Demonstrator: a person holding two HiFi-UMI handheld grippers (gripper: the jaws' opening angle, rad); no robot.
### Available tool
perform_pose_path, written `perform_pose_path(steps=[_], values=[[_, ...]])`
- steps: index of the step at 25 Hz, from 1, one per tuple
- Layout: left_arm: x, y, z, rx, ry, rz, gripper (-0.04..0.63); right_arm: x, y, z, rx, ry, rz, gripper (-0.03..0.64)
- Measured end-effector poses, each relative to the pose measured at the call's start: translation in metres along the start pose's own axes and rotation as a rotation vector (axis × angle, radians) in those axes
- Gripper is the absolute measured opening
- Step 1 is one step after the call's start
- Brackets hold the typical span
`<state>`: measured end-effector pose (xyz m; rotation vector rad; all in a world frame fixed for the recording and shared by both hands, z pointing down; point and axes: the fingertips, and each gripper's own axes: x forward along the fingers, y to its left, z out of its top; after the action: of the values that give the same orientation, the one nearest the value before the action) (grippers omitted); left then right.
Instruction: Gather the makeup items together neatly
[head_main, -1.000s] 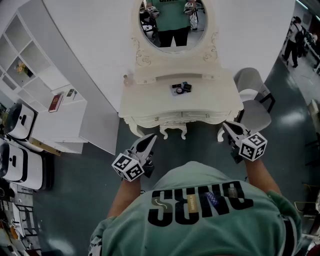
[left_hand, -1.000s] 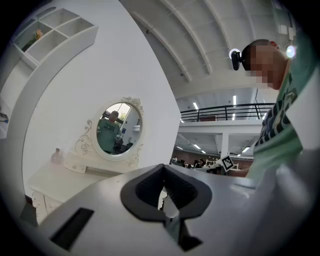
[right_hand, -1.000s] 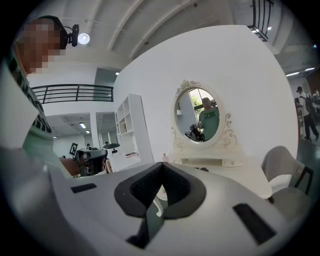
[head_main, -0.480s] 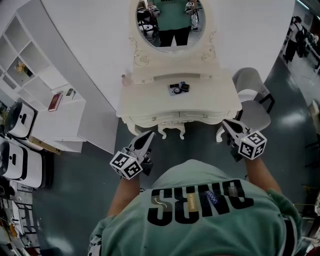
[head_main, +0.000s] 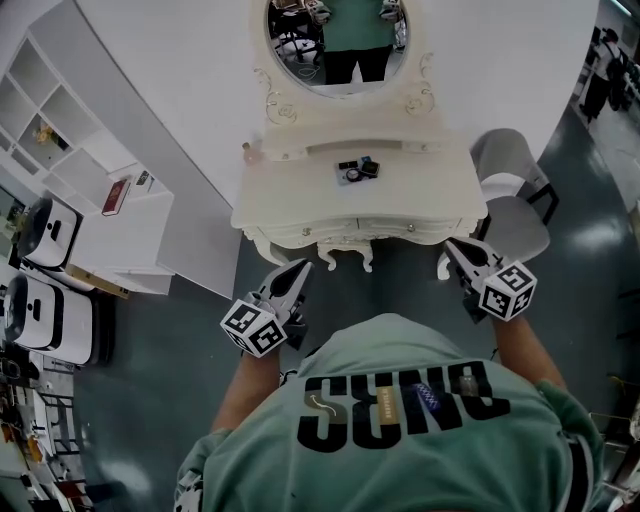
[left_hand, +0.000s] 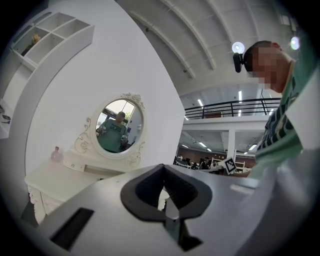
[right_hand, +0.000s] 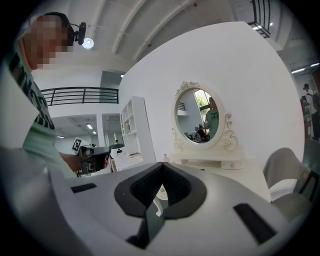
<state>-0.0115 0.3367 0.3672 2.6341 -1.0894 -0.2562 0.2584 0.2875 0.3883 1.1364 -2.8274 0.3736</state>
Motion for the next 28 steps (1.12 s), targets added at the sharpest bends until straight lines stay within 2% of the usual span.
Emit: perform_pose_path(steps=[4, 7, 10, 15, 22, 25, 28], values=[[0.01, 0.006, -0.008, -0.002, 0.03, 0.008, 0.008, 0.014, -0.017, -0.011, 0.035, 0.011, 0.007, -0.012], [0.015, 0.032, -0.007, -0.011, 0.031, 0.011, 0.008, 0.04, -0.021, -0.019, 0.04, 0.036, 0.014, -0.012], [0.029, 0.076, -0.003, -0.033, 0.016, -0.011, 0.008, 0.077, -0.03, -0.02, 0.035, 0.053, 0.007, -0.012], [0.071, 0.165, 0.016, -0.037, 0.008, -0.099, 0.008, 0.158, -0.059, -0.004, 0.025, 0.053, -0.069, -0.012], [0.137, 0.293, 0.067, -0.032, 0.082, -0.238, 0.008, 0.286, -0.094, 0.031, 0.037, 0.075, -0.169, -0.009], [0.159, 0.336, 0.078, -0.016, 0.115, -0.27, 0.008, 0.329, -0.113, 0.033, 0.042, 0.102, -0.209, 0.005], [0.182, 0.367, 0.076, -0.035, 0.131, -0.272, 0.008, 0.355, -0.129, 0.027, 0.05, 0.132, -0.224, 0.044]])
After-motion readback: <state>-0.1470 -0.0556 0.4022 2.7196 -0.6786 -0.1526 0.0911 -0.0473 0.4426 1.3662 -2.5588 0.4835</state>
